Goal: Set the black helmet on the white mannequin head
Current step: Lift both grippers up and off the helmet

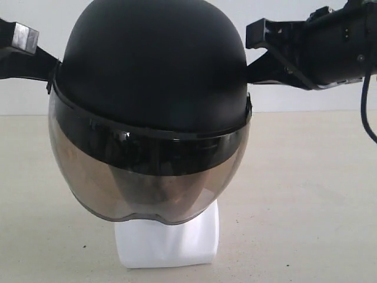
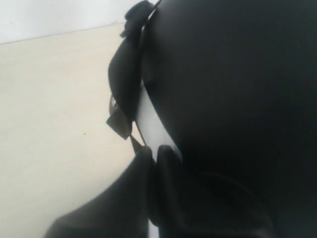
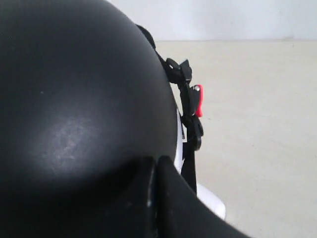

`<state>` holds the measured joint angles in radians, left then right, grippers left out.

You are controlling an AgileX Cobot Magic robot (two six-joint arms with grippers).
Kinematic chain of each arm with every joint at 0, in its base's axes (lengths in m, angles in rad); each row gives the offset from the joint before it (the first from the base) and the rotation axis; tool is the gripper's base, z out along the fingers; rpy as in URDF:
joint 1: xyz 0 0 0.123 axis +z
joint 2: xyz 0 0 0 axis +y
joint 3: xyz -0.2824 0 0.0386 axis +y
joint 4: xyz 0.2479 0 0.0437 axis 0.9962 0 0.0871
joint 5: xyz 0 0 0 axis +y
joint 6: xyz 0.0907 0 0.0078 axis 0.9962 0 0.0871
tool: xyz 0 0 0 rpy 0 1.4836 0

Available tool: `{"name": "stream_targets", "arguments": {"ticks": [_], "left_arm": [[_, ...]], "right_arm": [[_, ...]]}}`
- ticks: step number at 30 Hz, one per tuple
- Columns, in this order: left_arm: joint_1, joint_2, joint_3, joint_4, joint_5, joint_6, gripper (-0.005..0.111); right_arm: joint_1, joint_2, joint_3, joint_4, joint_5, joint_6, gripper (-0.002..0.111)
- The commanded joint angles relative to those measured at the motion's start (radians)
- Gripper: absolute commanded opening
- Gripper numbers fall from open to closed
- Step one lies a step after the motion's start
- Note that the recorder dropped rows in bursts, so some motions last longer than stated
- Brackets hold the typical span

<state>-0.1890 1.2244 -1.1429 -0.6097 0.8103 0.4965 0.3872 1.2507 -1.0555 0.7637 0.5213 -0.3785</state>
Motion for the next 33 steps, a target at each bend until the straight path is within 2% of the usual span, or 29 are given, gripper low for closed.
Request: {"name": "stream_targets", "arguments": {"ticks": [1,16,33], "left_arm": [[-0.006,0.036,0.001,-0.012,0.032,0.004,0.004],[-0.006,0.058,0.001,-0.013,-0.062,0.020,0.004],[-0.006,0.103,-0.084,-0.058,-0.026,0.054,0.004]], "right_arm": [[0.052,-0.001,-0.064,0.043,0.009,-0.013,0.000],[0.055,0.008,-0.088,0.031,0.054,0.013,0.000],[0.055,0.017,-0.070,0.032,0.071,0.022,0.000]]}}
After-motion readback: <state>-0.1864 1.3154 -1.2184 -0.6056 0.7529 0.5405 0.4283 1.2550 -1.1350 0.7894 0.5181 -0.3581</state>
